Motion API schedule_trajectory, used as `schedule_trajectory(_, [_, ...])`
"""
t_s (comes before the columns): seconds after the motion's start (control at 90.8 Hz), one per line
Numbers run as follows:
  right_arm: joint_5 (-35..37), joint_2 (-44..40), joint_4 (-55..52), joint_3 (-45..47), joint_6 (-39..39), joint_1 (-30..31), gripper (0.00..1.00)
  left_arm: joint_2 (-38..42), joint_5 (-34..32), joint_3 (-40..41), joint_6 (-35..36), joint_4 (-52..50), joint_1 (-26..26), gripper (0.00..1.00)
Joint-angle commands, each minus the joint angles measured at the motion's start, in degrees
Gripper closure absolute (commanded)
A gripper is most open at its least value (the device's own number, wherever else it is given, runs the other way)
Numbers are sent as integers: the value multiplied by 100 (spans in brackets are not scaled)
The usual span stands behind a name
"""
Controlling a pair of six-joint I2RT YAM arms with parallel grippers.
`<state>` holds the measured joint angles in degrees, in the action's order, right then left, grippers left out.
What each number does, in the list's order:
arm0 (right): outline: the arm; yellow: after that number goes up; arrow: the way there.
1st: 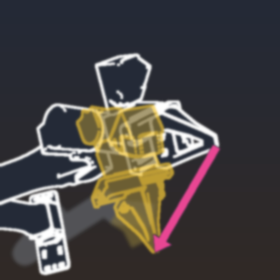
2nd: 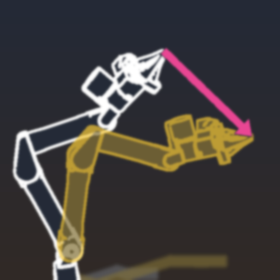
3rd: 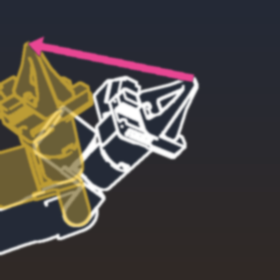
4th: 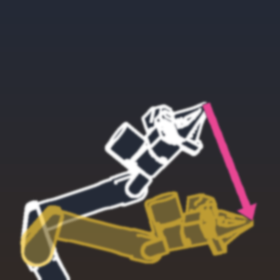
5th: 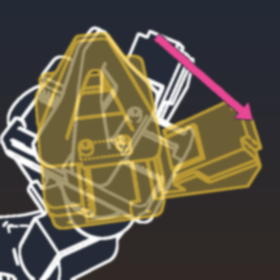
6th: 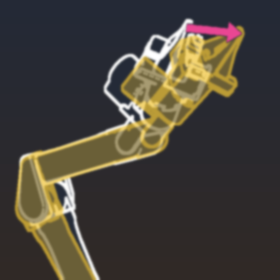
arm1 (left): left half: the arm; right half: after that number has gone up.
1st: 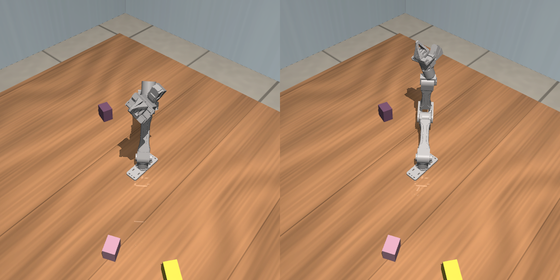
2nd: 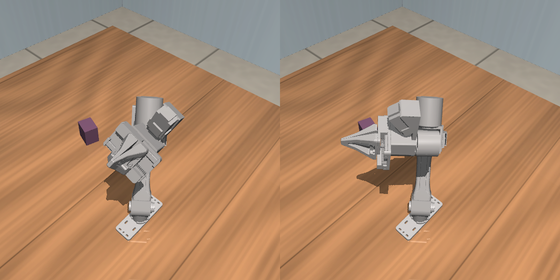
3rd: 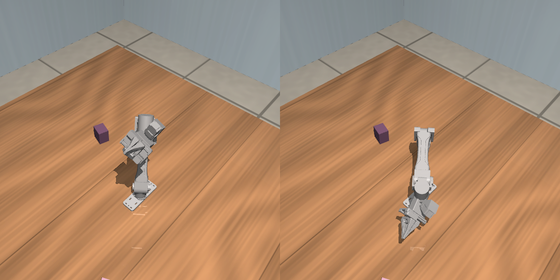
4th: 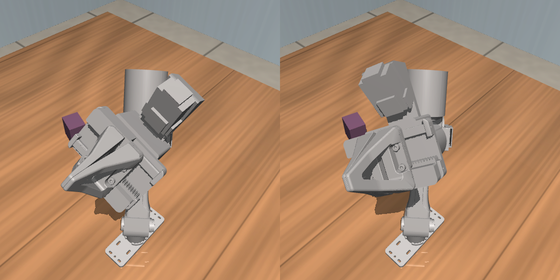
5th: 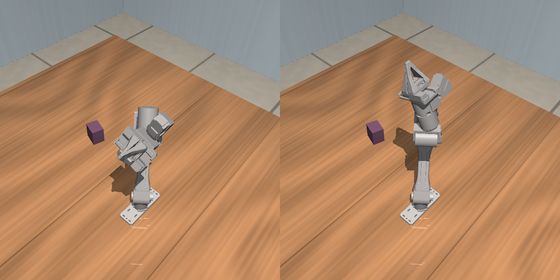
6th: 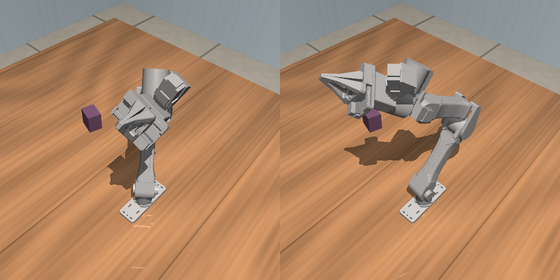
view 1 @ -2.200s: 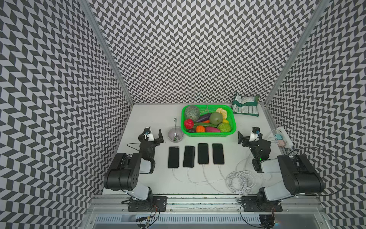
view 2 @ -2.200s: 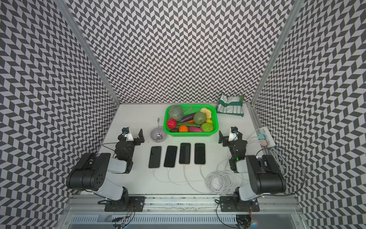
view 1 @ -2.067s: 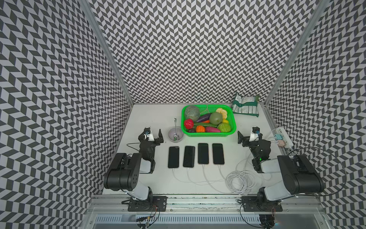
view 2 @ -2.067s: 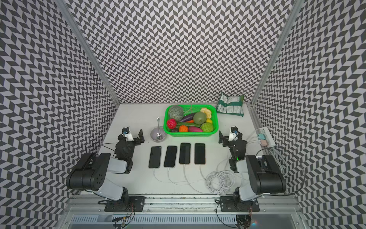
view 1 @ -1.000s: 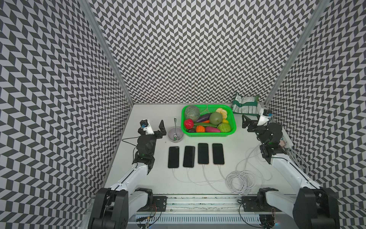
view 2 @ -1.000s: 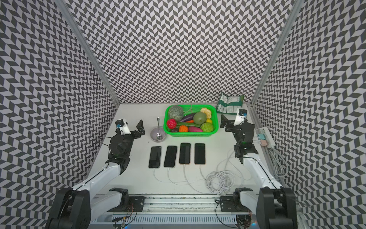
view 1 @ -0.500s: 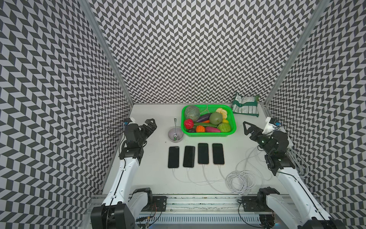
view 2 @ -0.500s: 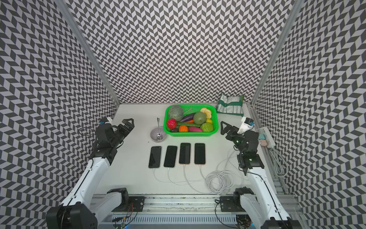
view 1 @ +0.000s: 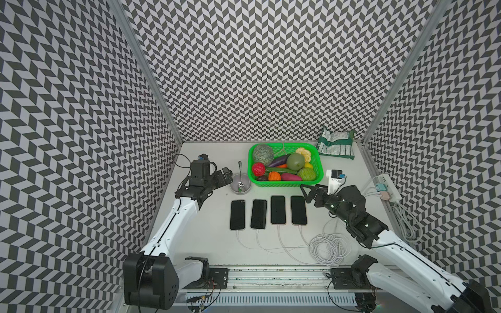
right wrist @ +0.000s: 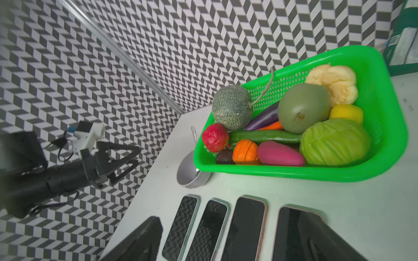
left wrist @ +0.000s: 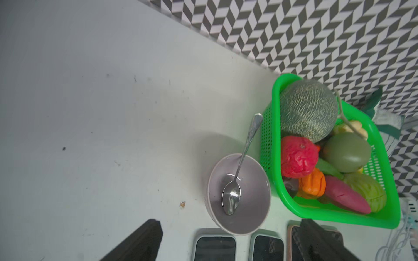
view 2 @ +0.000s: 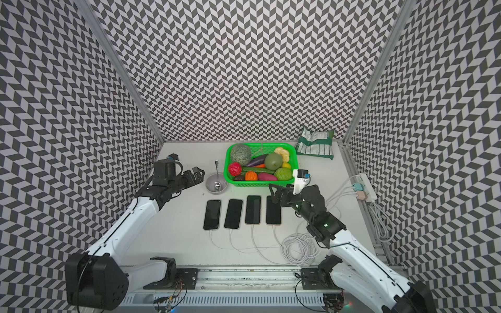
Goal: Unplug the charging cable from the phone
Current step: Pick up the phone at the center of the board.
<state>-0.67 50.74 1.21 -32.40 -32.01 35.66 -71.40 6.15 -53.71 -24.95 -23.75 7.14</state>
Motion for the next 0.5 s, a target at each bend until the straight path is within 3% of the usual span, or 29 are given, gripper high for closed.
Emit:
schedule_trajectory(0.0, [555, 247, 137, -208, 37, 561, 4, -285, -191, -293, 456, -357, 76, 0])
schedule_trajectory(0.253, [958, 1183, 343, -547, -23, 1777, 3, -596, -602, -220, 685, -561, 334, 1])
schedule_trajectory(0.485, [1063, 1938, 351, -881, 14, 2358, 2, -746, -1024, -130, 722, -799, 792, 1])
